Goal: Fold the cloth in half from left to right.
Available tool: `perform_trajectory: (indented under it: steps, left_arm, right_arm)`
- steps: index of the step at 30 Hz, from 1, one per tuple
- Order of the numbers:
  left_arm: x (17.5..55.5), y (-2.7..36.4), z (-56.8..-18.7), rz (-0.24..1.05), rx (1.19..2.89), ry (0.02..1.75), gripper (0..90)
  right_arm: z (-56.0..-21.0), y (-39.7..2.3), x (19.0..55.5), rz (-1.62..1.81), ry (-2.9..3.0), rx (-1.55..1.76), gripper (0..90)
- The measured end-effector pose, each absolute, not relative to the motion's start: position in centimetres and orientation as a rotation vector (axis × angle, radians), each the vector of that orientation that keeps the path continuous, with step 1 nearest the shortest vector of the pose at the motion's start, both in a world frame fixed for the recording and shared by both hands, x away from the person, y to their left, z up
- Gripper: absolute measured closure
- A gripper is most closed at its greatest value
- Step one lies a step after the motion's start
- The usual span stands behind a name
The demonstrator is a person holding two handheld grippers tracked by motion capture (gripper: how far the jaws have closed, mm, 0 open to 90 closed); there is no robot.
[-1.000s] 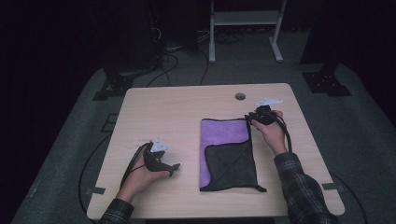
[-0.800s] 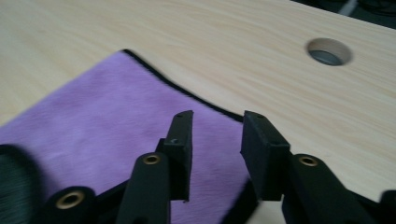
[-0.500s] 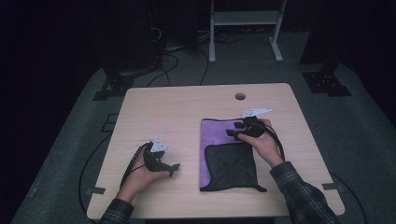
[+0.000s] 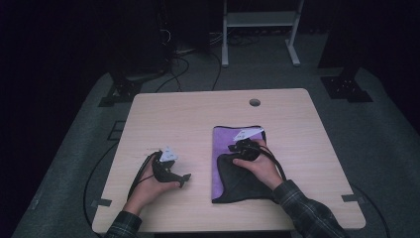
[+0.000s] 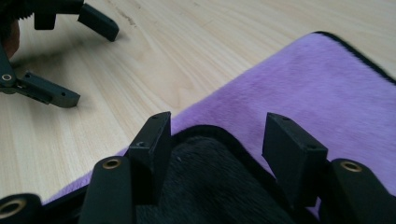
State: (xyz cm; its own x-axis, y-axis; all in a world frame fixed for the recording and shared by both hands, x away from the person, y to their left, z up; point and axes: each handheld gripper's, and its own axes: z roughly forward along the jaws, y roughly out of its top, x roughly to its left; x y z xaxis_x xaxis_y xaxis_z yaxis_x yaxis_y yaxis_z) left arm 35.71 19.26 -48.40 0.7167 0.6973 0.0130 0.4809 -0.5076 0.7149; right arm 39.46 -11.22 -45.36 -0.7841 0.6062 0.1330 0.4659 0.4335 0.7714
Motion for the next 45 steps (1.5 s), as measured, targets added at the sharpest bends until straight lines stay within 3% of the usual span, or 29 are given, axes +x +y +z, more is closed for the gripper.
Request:
perform_trajectory:
  steps: [12,17,18,19,23,34,45]
  left_arm:
    - [35.7,19.3,-48.4,0.391,2.207,0.889,0.0]
    - [35.7,19.3,-48.4,0.391,2.207,0.889,0.0]
    - [35.7,19.3,-48.4,0.391,2.207,0.89,0.0]
    - [35.7,19.3,-48.4,0.391,2.207,0.889,0.0]
    - [35.7,19.3,-48.4,0.392,2.21,0.888,0.0]
    - [35.7,19.3,-48.4,0.392,2.211,0.888,0.0]
    - [35.7,19.3,-48.4,0.392,2.21,0.889,0.0]
  right_arm:
    - [-47.2,-9.1,38.9,1.155,2.539,0.881,46.5]
    - [-47.1,-9.2,38.7,1.144,2.531,0.889,63.8]
    - [-47.1,-9.3,38.7,1.145,2.529,0.889,68.7]
    - [-46.9,-9.5,38.7,1.146,2.529,0.894,81.2]
    - [-46.9,-9.8,38.9,1.183,2.55,0.923,85.6]
    - [-45.0,-11.4,37.8,1.283,2.543,0.918,87.2]
    - [-42.9,-17.0,34.7,1.364,2.494,0.955,87.2]
